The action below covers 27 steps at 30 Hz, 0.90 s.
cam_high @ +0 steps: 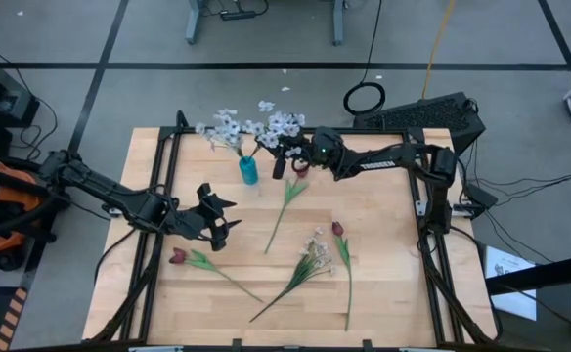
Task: Sort flowers into vase by color
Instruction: Put the top white flowers into the blue vase
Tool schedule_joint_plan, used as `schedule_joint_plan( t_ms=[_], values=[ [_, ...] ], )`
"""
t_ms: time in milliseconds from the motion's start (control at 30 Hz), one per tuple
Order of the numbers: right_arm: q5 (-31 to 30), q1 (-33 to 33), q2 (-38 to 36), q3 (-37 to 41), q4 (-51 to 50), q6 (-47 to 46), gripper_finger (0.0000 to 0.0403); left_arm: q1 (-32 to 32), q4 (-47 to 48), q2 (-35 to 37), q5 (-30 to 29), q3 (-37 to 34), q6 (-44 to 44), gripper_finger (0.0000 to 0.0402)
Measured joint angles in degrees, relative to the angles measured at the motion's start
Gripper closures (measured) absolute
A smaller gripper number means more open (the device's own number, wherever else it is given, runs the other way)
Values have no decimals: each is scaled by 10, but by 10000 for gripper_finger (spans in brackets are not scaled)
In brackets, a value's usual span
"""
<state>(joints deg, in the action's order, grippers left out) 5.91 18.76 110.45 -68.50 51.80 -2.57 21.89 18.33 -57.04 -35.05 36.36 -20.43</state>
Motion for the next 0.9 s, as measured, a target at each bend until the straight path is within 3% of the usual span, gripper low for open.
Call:
schedule_joint_plan(
  t_ms=[200, 900],
  values=[
    [0, 0, 29, -40, -26, 0, 399, 0, 1, 0, -2, 0, -1, 155],
    [2, -1, 23, -143, -213, 22, 399, 0, 7, 0, 0, 0, -1, 155]
  ],
)
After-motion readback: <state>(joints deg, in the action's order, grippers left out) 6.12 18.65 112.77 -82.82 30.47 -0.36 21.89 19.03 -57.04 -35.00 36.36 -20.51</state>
